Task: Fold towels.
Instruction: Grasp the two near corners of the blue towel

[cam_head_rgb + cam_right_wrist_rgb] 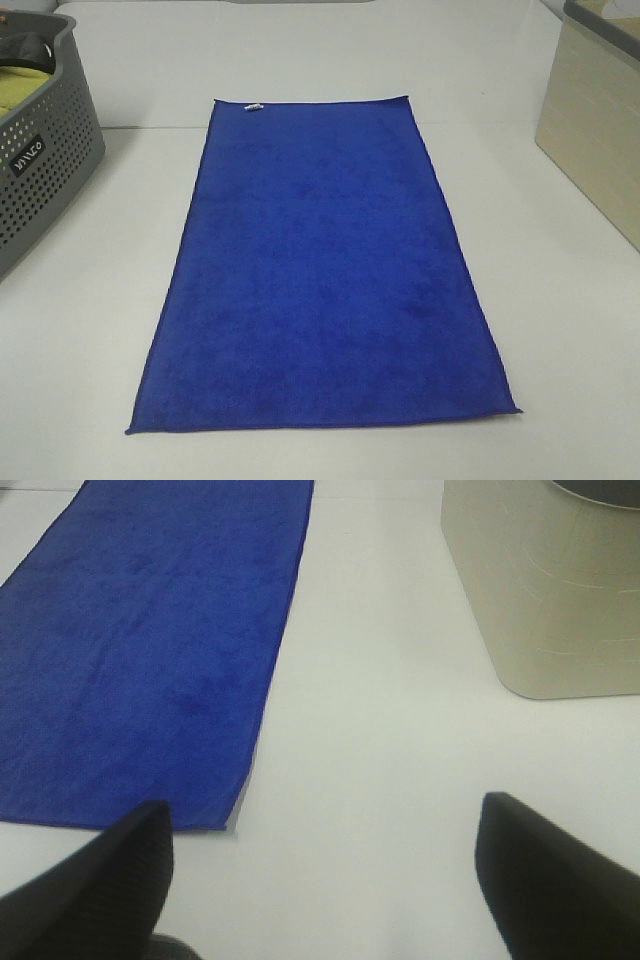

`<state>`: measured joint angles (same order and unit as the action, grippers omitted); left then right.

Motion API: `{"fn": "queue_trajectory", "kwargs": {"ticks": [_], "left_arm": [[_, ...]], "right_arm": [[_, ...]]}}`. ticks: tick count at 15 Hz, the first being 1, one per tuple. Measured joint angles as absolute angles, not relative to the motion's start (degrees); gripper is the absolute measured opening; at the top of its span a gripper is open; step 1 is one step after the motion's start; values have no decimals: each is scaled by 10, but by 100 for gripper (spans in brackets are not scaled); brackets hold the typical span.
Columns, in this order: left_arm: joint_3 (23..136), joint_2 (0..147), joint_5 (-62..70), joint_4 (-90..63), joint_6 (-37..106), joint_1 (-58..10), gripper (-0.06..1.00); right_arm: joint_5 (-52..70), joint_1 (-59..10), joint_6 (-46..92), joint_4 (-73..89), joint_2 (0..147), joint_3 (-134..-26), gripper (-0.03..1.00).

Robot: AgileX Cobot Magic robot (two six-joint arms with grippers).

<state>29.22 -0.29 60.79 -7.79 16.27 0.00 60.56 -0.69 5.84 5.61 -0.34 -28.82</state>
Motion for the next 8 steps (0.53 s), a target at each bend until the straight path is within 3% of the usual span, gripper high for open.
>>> {"fn": "queue_trajectory", "kwargs": {"ticks": [8], "left_arm": [[292,-3,608,-78,163,0,62]], "right_arm": [[606,-7,58,56,-3,-288,78]]}}
